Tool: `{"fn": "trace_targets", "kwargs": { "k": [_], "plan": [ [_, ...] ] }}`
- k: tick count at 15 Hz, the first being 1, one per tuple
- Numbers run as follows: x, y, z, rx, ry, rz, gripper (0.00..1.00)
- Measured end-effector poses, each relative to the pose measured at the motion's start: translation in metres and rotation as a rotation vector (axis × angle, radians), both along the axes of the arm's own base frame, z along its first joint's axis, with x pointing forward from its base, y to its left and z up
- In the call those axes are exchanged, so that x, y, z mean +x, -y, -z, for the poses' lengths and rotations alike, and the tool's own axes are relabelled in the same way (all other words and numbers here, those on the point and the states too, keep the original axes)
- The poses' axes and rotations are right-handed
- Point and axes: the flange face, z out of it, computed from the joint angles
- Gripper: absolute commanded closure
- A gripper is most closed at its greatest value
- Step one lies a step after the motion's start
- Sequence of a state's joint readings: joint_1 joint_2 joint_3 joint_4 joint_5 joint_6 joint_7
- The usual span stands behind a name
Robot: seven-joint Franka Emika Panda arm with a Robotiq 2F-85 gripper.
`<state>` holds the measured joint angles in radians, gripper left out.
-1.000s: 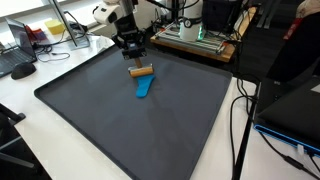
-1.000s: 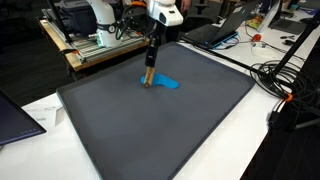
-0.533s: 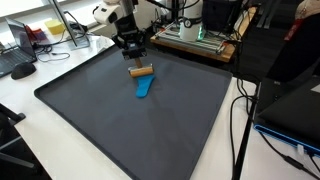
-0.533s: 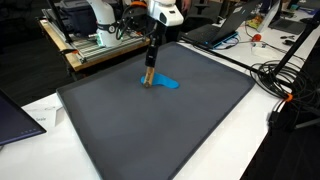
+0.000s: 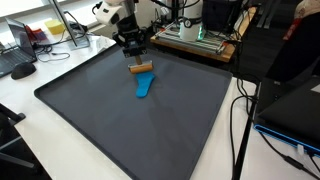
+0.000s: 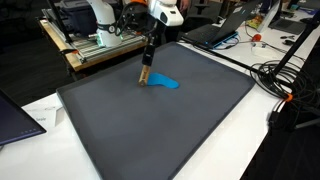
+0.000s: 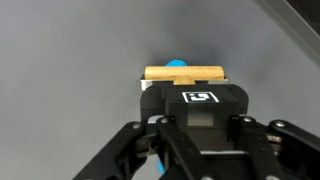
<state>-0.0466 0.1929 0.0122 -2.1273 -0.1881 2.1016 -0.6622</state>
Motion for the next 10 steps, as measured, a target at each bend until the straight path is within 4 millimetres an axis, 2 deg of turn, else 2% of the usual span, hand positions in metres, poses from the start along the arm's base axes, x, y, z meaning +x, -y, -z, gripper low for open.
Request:
{"fn": "trace_targets", "kwargs": {
  "k": [2,5,10],
  "plan": [
    [-0.007,0.008,0.005,-0.030,-0.057,-0.007,0.78],
    [-0.019,0.025,0.024,-0.040,-0.132,-0.011,0.78],
    [-0.023,0.052,0.018,-0.005,-0.135,0.046,0.78]
  ]
}}
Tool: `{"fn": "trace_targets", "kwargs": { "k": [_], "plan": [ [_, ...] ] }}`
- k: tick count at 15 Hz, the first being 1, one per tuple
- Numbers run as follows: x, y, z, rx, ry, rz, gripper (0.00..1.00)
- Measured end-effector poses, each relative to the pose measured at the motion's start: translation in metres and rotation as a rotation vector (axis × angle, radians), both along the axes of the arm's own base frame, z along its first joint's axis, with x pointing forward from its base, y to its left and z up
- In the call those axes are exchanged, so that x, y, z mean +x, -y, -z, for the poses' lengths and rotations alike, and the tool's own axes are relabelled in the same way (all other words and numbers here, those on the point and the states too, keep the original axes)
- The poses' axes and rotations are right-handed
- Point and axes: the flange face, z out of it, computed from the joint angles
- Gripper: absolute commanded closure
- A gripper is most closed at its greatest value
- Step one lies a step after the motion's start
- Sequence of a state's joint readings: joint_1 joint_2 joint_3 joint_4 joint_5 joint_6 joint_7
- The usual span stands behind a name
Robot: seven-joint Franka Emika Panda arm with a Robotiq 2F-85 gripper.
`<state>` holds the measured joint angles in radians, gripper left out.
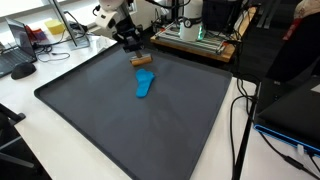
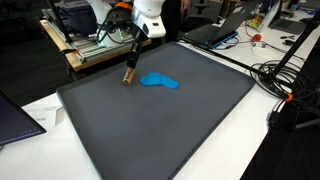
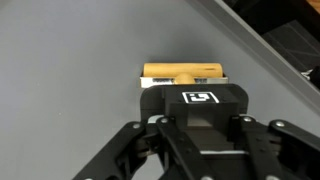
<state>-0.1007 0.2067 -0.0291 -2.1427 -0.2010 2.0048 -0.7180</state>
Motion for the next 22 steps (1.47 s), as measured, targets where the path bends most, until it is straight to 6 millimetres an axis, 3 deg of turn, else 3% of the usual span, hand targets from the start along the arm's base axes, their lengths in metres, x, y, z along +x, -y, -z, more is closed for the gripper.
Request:
{"fn": "trace_targets", "kwargs": {
  "k": [3,7,14,17,20,21,22],
  "plan": [
    [-0.002,0.020,-0.021,0.091,0.048,0.111,0.78],
    [-0.008,0.046,-0.066,0.226,0.139,0.281,0.78],
    [0.013,0.048,-0.134,0.316,0.222,0.620,0.78],
    [0.029,0.044,-0.147,0.272,0.258,0.776,0.78],
    [0.047,0.038,-0.146,0.209,0.291,0.930,0.78],
    [0.052,0.037,-0.142,0.176,0.296,0.976,0.53],
    [0.057,0.036,-0.139,0.137,0.296,1.019,0.53]
  ]
}}
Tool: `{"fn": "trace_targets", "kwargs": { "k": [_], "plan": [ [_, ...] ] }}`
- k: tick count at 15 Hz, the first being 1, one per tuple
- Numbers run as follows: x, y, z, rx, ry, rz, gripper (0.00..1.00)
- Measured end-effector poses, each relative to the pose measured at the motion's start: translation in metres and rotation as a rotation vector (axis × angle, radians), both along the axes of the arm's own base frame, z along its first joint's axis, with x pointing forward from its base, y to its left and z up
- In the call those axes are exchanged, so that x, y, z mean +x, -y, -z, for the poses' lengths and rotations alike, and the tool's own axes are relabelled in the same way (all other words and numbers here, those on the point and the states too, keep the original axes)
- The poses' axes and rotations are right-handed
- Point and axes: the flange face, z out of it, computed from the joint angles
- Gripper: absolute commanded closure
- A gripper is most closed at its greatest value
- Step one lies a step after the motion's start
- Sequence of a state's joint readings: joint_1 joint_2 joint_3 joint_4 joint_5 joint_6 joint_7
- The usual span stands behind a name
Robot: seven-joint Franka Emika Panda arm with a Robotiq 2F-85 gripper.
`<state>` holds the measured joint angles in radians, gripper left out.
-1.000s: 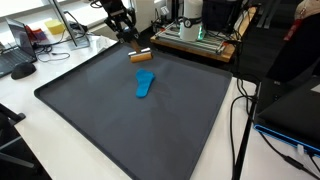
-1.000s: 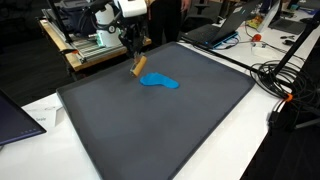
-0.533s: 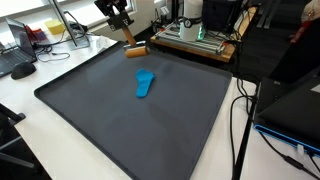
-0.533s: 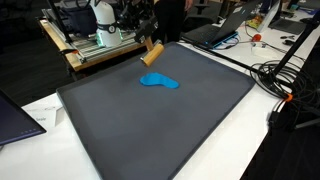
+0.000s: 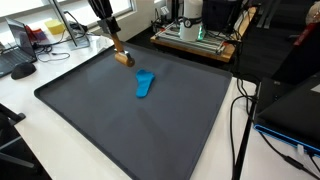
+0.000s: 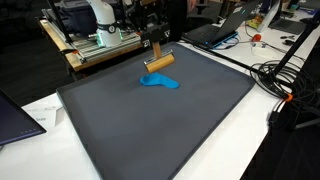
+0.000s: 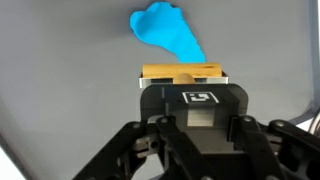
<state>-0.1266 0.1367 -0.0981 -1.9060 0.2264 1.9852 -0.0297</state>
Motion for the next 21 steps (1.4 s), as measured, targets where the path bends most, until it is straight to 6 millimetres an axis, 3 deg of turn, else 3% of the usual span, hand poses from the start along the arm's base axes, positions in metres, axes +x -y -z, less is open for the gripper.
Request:
{"fn": "trace_targets", "kwargs": {
  "k": [5,6,14,21],
  "plan": [
    [0.009,-0.003,0.006,-0.032,-0.024,0.058,0.53],
    [0.009,-0.003,0.006,-0.033,-0.024,0.059,0.78],
    [0.011,-0.005,0.019,-0.057,-0.076,0.097,0.78],
    [0.024,-0.004,0.019,-0.070,-0.142,0.292,0.78]
  ]
}}
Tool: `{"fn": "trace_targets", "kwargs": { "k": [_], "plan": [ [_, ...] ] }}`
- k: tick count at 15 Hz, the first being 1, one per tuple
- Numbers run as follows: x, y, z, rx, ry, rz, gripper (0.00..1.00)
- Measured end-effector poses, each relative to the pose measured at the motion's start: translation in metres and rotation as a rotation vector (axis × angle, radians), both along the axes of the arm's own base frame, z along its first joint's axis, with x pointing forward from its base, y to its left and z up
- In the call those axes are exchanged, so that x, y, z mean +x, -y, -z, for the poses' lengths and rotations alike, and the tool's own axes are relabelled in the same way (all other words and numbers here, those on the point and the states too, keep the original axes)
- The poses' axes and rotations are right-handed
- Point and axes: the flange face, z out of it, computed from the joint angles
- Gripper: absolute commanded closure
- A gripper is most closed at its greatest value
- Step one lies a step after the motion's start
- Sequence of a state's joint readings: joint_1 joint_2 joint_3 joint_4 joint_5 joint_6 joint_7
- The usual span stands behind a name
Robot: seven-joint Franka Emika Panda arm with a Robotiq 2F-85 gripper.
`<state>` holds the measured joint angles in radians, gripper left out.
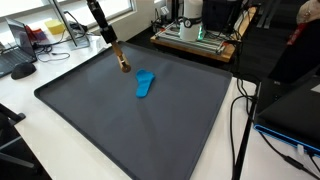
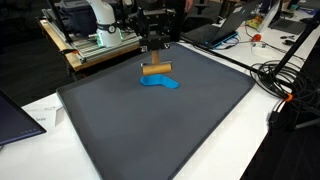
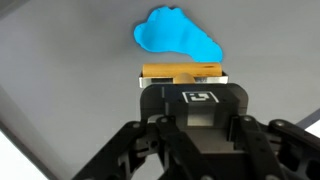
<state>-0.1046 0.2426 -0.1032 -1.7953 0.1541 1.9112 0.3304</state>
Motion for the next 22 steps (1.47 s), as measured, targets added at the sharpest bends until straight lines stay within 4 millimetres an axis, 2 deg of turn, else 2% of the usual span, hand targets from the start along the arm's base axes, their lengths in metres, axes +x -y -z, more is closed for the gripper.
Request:
{"fn": "trace_targets", "kwargs": {
  "k": [6,13,18,22],
  "plan": [
    [0.010,0.015,0.012,-0.036,-0.041,0.209,0.78],
    [0.007,0.026,0.033,-0.070,-0.115,0.343,0.78],
    [0.006,0.025,0.048,-0.084,-0.155,0.405,0.78],
    [0.008,0.016,0.066,-0.098,-0.159,0.430,0.78]
  ]
}}
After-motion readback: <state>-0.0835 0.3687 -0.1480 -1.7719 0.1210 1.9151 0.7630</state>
